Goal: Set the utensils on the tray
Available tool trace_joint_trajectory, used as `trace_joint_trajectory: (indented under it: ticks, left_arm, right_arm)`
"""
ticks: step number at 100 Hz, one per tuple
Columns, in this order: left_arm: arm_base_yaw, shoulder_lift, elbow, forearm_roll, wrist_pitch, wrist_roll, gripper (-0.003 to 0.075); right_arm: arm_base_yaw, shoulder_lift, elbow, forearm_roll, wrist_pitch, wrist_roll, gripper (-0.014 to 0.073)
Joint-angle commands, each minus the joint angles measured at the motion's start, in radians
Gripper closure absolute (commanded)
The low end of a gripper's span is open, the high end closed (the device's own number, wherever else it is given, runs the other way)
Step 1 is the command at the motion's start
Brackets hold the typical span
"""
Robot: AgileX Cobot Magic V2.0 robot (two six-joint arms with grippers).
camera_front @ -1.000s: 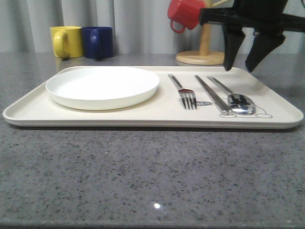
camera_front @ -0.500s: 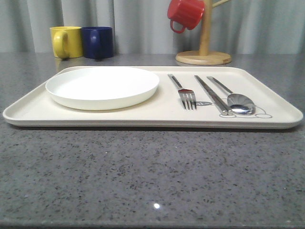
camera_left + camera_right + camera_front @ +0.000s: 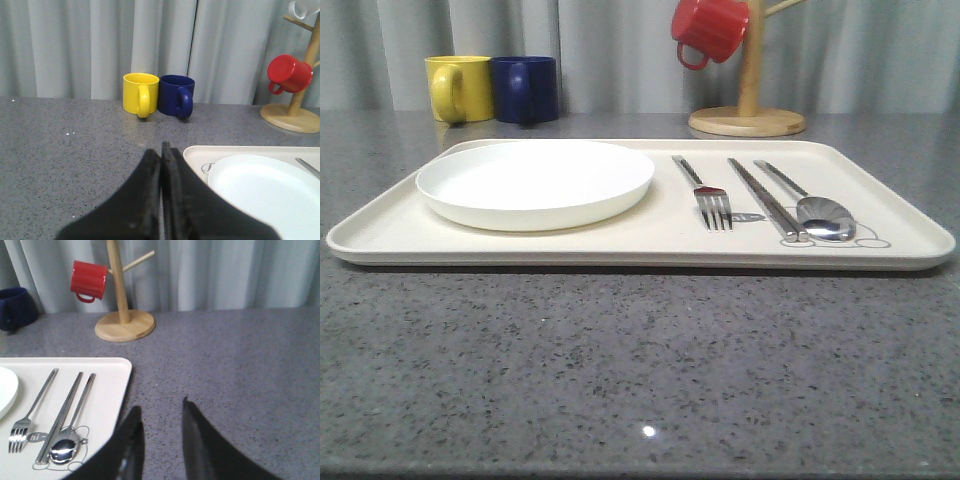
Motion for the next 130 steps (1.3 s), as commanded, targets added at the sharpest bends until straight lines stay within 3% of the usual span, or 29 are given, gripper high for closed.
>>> trace_joint_trajectory:
  ticks: [1,5,96,109,130]
  left_arm:
    - [-0.005,0.004,-0.026,-0.009,-0.07,0.003,0.0738]
    - [-0.005,0.004,-0.026,-0.009,-0.07,0.003,0.0738]
    - [-0.005,0.004,-0.026,-0.009,-0.07,0.003,0.0738]
    - [-0.005,0.004,-0.026,-0.009,-0.07,0.003,0.0738]
    - [-0.005,0.004,-0.026,-0.009,-0.07,0.003,0.0738]
  right_arm:
    - [-0.005,-0.059,0.017,-0.062,-0.089,0.0,0.0603]
    - [-0.005,-0.075,0.03,-0.07,-0.088,0.0,0.0666]
    - [-0.005,-0.079,0.051,-0.053,-0.083,0.0,0.0662]
    - [-0.03,-0.092,0.082,0.046,-0.093,-0.068,0.0662]
    - [-0.166,-0.161,0.203,0.279,-0.231,-0.266,0.0662]
